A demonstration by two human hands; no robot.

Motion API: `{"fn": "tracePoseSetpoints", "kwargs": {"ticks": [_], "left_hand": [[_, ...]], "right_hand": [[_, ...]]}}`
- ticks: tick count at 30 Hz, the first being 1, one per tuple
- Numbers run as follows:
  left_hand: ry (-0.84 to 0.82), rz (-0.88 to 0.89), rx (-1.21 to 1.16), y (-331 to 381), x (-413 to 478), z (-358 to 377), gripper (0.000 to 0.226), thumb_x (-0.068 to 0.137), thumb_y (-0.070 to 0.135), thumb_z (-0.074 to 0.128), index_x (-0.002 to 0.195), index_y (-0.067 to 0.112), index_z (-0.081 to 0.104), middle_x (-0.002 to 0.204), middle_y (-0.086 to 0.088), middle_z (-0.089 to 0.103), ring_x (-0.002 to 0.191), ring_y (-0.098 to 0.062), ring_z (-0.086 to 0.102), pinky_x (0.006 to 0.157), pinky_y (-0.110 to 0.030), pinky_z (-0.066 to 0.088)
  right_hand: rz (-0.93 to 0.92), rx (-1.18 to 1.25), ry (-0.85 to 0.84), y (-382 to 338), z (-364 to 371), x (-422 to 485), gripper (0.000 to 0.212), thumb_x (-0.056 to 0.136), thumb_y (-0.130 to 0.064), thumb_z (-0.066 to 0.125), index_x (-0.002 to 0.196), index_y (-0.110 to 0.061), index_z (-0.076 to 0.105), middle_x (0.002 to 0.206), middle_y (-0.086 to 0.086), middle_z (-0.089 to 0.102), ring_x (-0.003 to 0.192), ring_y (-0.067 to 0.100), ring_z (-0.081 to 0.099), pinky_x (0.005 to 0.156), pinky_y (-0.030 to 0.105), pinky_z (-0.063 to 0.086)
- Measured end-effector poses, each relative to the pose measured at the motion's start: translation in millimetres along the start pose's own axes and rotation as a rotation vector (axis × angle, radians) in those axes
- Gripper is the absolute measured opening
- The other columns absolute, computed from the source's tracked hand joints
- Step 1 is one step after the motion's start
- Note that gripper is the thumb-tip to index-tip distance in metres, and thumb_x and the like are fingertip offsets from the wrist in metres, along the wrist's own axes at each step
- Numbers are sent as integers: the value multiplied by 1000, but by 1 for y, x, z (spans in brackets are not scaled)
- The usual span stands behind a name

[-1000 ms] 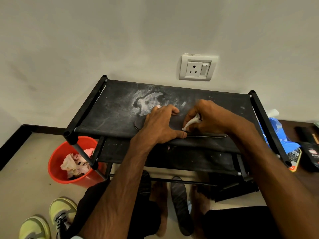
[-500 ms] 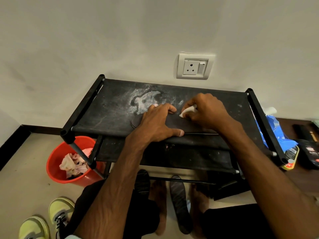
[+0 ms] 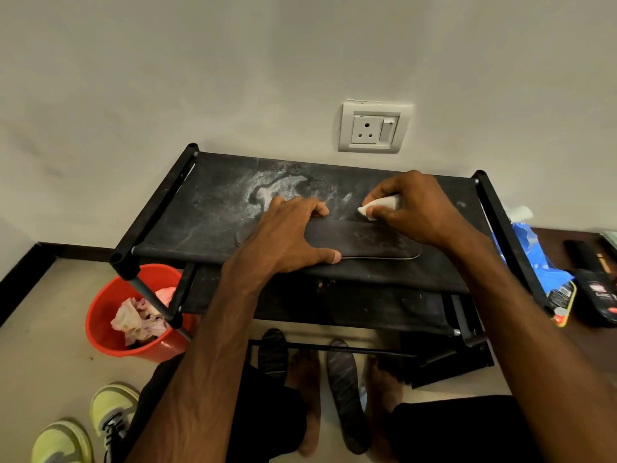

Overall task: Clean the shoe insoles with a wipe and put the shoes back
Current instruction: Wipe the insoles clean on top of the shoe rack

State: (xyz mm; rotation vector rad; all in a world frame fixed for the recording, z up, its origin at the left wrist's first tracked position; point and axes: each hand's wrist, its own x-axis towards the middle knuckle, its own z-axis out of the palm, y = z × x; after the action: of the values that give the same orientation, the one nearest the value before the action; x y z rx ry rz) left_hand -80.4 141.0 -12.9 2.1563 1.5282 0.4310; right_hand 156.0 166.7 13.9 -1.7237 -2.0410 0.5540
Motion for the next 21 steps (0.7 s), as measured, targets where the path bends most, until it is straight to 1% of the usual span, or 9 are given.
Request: {"fn": "tracePoseSetpoints", "kwargs": {"ticks": [3,6,8,11,15,18,21], "left_hand": [[26,3,25,4,1,1,80,70,66,78,138,32,50,139,7,48,129,-17,35,104,-37,38],[38,19,32,10,5,7,81,74,71,71,141,31,48,140,4,47,130,-18,34,105,-37,36],[28,29,72,12,7,14,78,77,70,69,141,30,48,140,1,48,131,-20,36,109,-38,35],[-2,27,167,13,11,19,76,79,71,65,142,30,50,140,-2,49,131,-23,38,111,-43,35],[-18,28,192,12,14,20,79,79,72,64,144,29,51,142,-3,50,134,-23,38,113,-45,34],[-3,21,192,13,12,20,78,79,71,66,143,29,52,141,-3,51,133,-25,37,111,-45,36],[7,12,189,15,10,20,78,79,70,67,144,29,52,141,-2,51,132,-26,36,109,-45,38]], "right_hand": [[-30,13,-40,-4,1,-1,10,87,-21,80,93,-29,82,92,-7,77,87,8,68,76,29,56],[-32,8,-40,-5,0,0,9,88,-23,80,93,-30,81,93,-7,76,88,8,67,75,29,55],[-25,18,-29,-4,0,0,7,88,-24,80,92,-29,81,93,-6,77,87,9,69,76,31,57],[3,21,-20,-4,2,0,6,86,-25,82,91,-28,81,91,-4,77,86,12,70,79,38,61],[60,-43,-34,-6,10,5,8,84,-25,82,92,-26,82,91,-2,76,83,15,70,81,43,61],[62,-84,-76,-9,16,8,9,84,-25,82,93,-24,82,89,0,76,79,14,69,77,38,61],[46,-109,-123,-12,17,9,8,86,-24,82,94,-23,82,86,-1,76,74,9,68,68,30,57]]}}
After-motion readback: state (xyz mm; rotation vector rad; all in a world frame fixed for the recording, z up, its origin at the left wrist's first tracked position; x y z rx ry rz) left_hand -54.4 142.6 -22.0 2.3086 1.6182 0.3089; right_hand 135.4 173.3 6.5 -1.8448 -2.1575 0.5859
